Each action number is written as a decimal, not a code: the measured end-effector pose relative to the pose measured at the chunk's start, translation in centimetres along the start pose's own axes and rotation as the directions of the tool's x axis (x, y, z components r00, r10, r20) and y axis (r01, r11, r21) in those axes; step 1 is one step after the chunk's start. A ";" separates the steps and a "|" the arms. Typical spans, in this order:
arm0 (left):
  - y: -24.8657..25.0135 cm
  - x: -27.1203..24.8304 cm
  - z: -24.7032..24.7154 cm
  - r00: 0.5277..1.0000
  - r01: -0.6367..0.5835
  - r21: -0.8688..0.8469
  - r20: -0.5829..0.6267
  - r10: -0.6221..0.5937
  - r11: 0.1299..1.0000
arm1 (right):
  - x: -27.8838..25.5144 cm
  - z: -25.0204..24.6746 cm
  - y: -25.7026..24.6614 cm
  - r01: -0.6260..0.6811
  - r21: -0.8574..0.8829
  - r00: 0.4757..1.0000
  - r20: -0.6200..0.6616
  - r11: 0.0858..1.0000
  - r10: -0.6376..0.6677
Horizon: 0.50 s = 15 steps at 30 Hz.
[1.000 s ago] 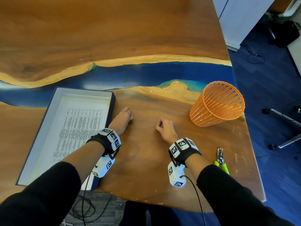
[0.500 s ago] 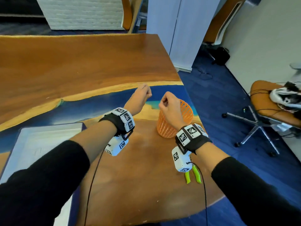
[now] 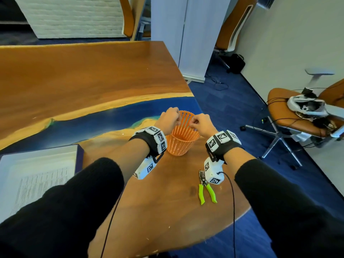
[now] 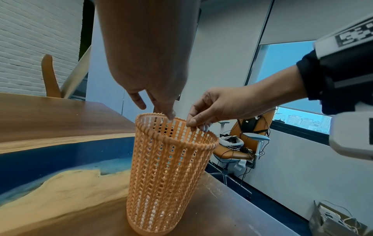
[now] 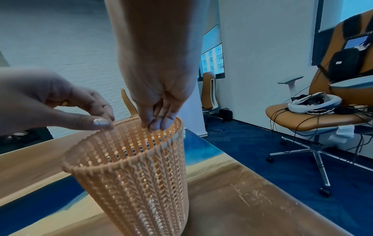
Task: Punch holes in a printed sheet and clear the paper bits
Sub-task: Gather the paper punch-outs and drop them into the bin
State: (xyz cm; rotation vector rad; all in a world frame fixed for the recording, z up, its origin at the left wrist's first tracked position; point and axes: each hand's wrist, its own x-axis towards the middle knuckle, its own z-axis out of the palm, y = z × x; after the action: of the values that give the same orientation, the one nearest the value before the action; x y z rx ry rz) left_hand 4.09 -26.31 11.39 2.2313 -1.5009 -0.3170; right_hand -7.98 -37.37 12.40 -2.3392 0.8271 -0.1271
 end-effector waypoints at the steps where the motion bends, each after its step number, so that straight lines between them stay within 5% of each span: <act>1: 0.1 0.0 -0.1 1.000 0.002 -0.003 0.002 -0.002 1.000 | 0.0 0.0 -0.1 0.001 -0.004 1.000 0.009 1.000 -0.001; 8: 0.3 -0.6 -0.9 0.999 -0.033 0.008 -0.005 0.033 0.999 | -0.1 0.1 -0.1 0.012 -0.028 1.000 -0.002 1.000 -0.012; 15: -0.3 -1.3 -1.9 0.999 0.004 -0.185 -0.049 -0.013 0.983 | -0.4 0.0 -0.4 0.039 0.032 0.997 -0.071 0.999 -0.036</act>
State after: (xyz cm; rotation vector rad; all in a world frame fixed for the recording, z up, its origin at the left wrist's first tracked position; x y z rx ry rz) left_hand 4.59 -24.58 12.85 2.0853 -1.3774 -0.3841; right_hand -8.05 -36.88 12.70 -2.3312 0.8092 -0.2392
